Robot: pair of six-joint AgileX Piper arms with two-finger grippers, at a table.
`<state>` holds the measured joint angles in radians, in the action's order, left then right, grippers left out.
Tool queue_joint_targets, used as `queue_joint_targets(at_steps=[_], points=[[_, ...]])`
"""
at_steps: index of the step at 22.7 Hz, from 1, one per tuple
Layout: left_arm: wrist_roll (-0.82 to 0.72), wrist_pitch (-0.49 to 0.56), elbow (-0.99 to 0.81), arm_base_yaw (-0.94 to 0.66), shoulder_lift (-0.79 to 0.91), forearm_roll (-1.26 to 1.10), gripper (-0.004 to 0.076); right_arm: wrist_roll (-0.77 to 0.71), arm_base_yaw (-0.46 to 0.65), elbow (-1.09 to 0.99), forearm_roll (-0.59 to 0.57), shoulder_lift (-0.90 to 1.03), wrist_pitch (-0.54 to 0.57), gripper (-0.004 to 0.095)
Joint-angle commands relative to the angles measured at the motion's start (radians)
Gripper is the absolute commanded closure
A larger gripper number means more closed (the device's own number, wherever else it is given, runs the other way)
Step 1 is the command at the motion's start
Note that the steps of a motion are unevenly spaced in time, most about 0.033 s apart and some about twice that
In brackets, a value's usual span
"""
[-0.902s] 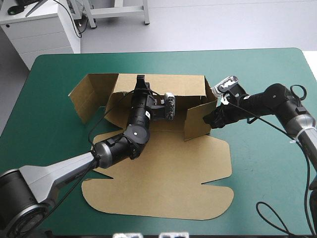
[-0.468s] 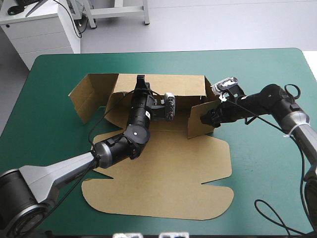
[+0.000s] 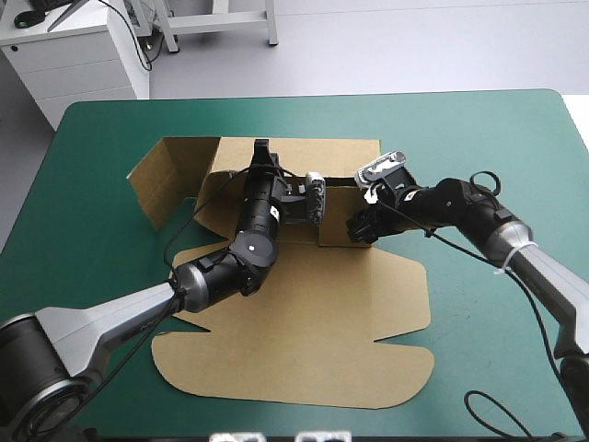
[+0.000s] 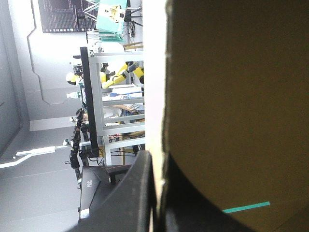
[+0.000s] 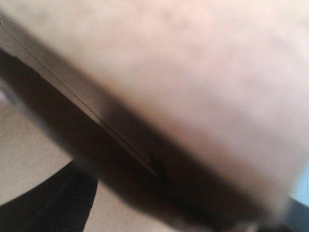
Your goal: Fold the box
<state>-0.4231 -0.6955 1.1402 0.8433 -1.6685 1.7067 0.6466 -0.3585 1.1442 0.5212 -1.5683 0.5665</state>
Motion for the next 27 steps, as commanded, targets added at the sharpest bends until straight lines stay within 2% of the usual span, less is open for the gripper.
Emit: queue_joint_targets(at_steps=[1,7,11,13,14,15,16,24,26,27], points=[[-0.014,0.003,0.024,0.007,0.046,0.112,0.0731,-0.059,-0.036,-0.002,0.009,0.062,-0.135,0.0283],[-0.014,0.003,0.024,0.007,0.046,0.112,0.0731,-0.069,-0.036,-0.014,0.022,0.069,-0.178,0.0291],[-0.014,0.003,0.024,0.007,0.046,0.112,0.0731,-0.069,-0.036,-0.014,0.056,0.071,-0.180,0.0363],[-0.014,0.003,0.024,0.007,0.046,0.112,0.0731,-0.071,-0.036,-0.014,0.061,0.086,-0.141,0.0556],[-0.014,0.003,0.024,0.007,0.046,0.112,0.0731,-0.071,-0.036,-0.014,0.061,0.101,-0.125,0.0762],[-0.014,0.003,0.024,0.007,0.046,0.112,0.0731,-0.071,-0.036,-0.014,0.061,0.110,-0.125,0.0869],[-0.014,0.003,0.024,0.007,0.046,0.116,0.0731,-0.067,-0.036,-0.014,0.061,0.129,-0.134,0.0918],[-0.023,0.013,0.024,0.007,0.046,0.124,0.0712,-0.065,-0.036,-0.014,0.059,0.127,-0.111,0.0926],[-0.009,0.034,0.024,0.007,0.046,0.124,0.0623,-0.065,-0.036,-0.014,0.059,0.127,-0.113,0.0926],[-0.009,0.047,0.024,0.007,0.046,0.124,0.0545,-0.065,-0.036,-0.014,0.059,0.127,-0.113,0.0926]])
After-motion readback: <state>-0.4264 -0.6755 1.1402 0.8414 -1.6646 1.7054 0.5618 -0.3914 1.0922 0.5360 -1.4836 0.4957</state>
